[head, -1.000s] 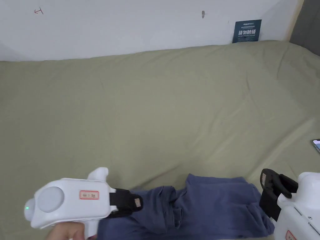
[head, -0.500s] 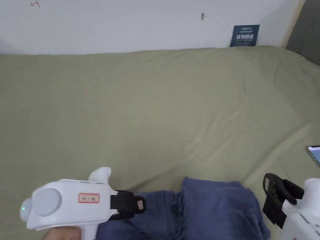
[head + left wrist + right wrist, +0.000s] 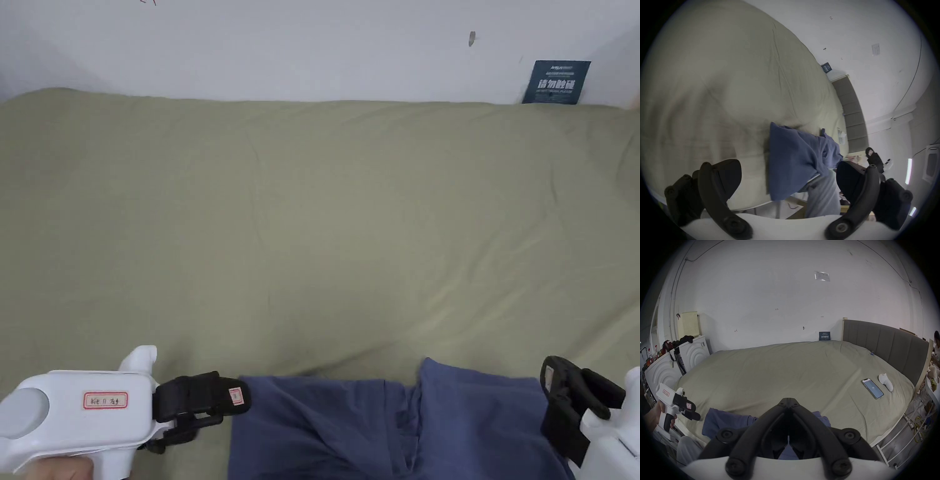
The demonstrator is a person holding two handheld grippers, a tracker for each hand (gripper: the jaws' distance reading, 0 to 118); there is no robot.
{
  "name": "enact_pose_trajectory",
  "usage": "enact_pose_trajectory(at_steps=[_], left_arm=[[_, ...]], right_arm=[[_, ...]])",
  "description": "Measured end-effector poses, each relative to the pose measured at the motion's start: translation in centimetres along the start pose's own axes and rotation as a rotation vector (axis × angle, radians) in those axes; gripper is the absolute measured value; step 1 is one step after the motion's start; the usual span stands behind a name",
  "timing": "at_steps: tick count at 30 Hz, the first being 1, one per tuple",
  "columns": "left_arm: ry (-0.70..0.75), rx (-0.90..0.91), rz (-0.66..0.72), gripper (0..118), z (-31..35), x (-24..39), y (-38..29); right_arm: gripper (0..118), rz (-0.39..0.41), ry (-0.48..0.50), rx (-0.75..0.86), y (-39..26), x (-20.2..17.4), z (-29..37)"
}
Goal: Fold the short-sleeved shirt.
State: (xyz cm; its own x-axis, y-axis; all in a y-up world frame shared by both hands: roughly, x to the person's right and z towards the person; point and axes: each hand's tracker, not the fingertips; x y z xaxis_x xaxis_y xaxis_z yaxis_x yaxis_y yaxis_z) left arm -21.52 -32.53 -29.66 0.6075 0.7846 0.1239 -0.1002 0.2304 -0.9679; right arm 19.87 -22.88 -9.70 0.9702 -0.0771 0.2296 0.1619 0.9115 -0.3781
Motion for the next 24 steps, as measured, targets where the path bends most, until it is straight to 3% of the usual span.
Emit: enact_pose_trajectory(at_steps=[3, 7, 9, 10, 12, 13, 14, 15, 18, 20, 24], left_arm=[[-0.028, -0.037, 0.029, 116, -2.3, -0.7, -0.1], [-0.245, -0.043, 0.096, 116, -4.4, -2.4, 0.6], [-0.26, -0.082, 0.152, 111, -5.6, -2.9, 0.5], [-0.238, -0.074, 0.128, 100, -6.1, -2.9, 0.4], [-0.025, -0.101, 0.069, 22, -7.4, -2.5, 0.1], [-0.037, -0.09, 0.068, 16, -7.5, -2.4, -0.5], [-0.143, -0.073, 0.113, 16, -6.7, -2.6, -0.1], [-0.129, -0.061, 0.154, 15, -6.1, -2.5, 0.1], [-0.044, 0.017, 0.076, 14, -3.2, -2.5, 0.5], [-0.074, 0.023, 0.111, 13, -0.8, -3.0, 0.9], [0.087, 0.112, 0.053, 13, 5.7, -1.5, 0.3]], right_arm=[[2, 0.007, -0.002, -0.008, -0.1, 0.0, 0.0], [2, 0.014, -0.008, -0.02, -0.3, 0.1, 0.0], [2, 0.017, -0.011, -0.025, -0.4, 0.2, 0.0], [2, 0.018, -0.011, -0.027, -0.5, 0.3, 0.0], [2, 0.019, -0.017, -0.03, -0.5, 0.5, 0.0], [2, 0.016, -0.019, -0.03, -0.4, 0.6, 0.1], [2, 0.012, -0.021, -0.026, -0.3, 0.8, 0.3], [2, 0.01, -0.023, -0.023, -0.2, 0.9, 0.5], [2, 0.016, -0.025, -0.014, 0.1, 1.3, 0.8], [2, 0.015, -0.021, -0.011, 0.3, 1.6, 0.8], [2, 0.011, -0.009, 0.003, 0.4, 1.9, 0.6]])
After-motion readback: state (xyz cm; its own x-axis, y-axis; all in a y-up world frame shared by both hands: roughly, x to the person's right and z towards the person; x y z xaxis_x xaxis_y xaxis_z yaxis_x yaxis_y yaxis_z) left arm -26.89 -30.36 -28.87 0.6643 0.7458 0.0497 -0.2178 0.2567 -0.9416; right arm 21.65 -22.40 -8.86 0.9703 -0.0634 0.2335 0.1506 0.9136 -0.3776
